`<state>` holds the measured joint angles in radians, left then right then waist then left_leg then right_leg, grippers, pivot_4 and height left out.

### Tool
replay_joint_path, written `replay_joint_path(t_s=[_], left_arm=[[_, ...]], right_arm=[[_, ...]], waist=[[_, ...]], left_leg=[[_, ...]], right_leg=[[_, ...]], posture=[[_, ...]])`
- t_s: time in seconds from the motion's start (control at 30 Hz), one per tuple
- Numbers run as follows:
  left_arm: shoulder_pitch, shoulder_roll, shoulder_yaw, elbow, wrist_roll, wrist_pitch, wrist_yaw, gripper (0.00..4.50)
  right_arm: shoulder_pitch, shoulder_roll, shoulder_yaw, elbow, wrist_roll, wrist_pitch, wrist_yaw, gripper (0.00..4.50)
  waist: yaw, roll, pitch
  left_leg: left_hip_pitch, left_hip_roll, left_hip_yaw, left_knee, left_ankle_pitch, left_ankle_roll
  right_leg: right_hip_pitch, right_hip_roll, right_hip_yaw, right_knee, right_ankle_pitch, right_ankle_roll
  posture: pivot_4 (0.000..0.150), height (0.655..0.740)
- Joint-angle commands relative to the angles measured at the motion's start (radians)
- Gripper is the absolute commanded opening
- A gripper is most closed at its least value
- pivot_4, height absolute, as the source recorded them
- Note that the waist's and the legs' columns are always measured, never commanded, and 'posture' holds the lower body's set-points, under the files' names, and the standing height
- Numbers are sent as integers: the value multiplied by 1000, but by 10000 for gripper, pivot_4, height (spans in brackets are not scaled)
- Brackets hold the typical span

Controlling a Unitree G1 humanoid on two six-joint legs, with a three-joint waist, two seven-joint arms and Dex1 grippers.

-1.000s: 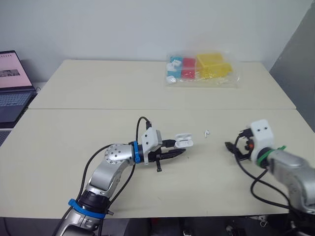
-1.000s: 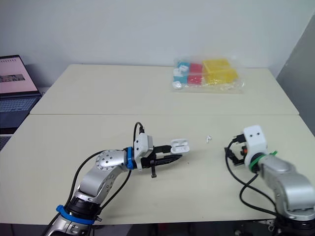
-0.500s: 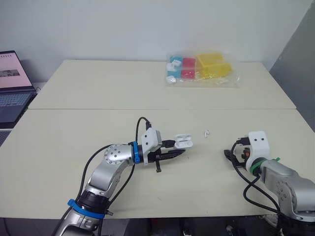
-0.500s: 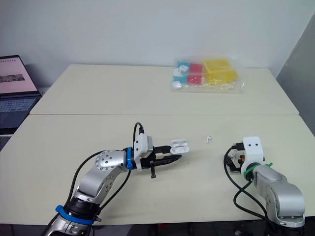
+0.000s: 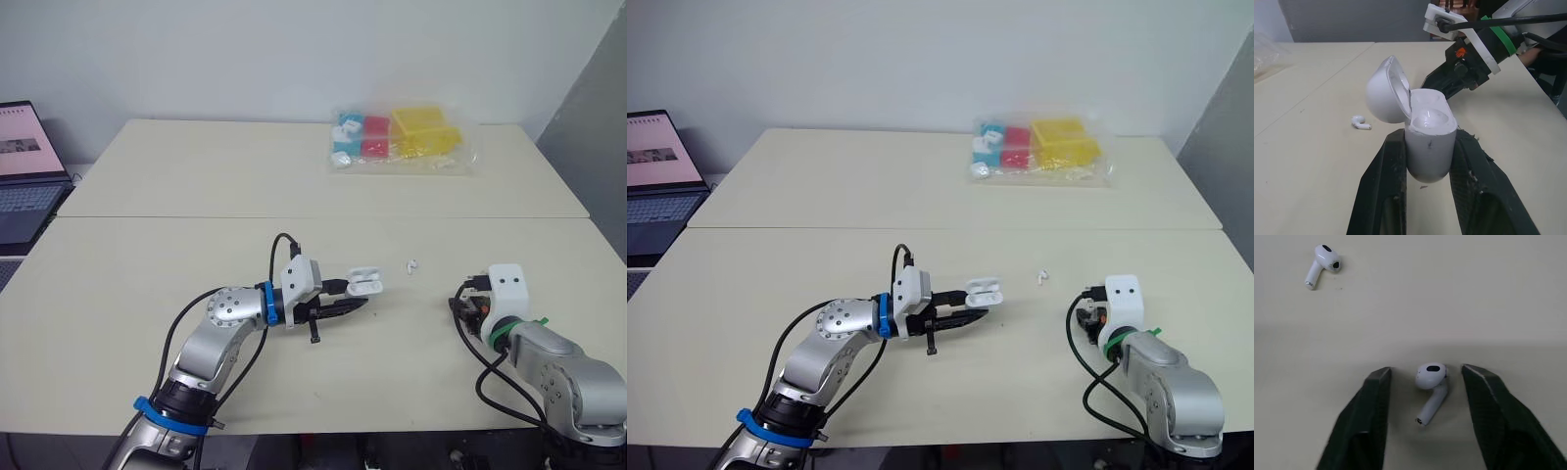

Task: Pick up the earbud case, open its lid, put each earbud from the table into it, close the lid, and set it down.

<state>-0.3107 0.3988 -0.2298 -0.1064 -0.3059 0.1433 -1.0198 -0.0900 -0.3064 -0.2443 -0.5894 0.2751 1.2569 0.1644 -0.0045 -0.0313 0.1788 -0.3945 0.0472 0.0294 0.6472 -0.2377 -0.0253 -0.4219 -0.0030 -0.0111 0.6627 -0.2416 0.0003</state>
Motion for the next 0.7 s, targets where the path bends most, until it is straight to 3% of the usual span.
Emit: replay_joint_path(t_s=[0.03,0.1,0.27,0.37,0.5,0.7], left_arm=[[-5,4,5,-23,0,-19,-1,8114],[-3,6,6,-23,0,-20,-1,8114],[-1,9,9,-24,3,-24,2,8114],[10,16,12,-38,1,-20,5,8114],[33,29,11,-66,-2,-15,7,8114],[71,51,20,-109,-4,0,23,8114]], right_arm=[[10,-8,-1,-7,9,31,5,9732],[9,-18,-2,-10,12,36,13,4013],[-11,-52,-1,-6,20,31,37,4006],[-24,-200,72,-16,72,-37,193,4006],[-7,-493,214,30,37,-345,492,4006],[-28,-771,346,259,-46,-814,930,4005]], waist=[[0,0,0],[0,0,0],[0,0,0],[0,0,0],[-2,0,0],[0,0,1]], left_leg=[[0,0,0,0,0,0],[0,0,0,0,0,0],[0,0,0,0,0,0],[0,0,0,0,0,0],[-1,-1,1,-1,0,0],[-1,0,0,-1,0,0]], right_leg=[[0,0,0,0,0,0],[0,0,0,0,0,0],[0,0,0,0,0,0],[0,0,0,-1,0,0],[-1,0,0,-2,0,0],[0,0,-1,-4,0,0]], posture=[[1500,7359],[1500,7359],[1500,7359],[1500,7359],[1500,7359],[1500,7359]])
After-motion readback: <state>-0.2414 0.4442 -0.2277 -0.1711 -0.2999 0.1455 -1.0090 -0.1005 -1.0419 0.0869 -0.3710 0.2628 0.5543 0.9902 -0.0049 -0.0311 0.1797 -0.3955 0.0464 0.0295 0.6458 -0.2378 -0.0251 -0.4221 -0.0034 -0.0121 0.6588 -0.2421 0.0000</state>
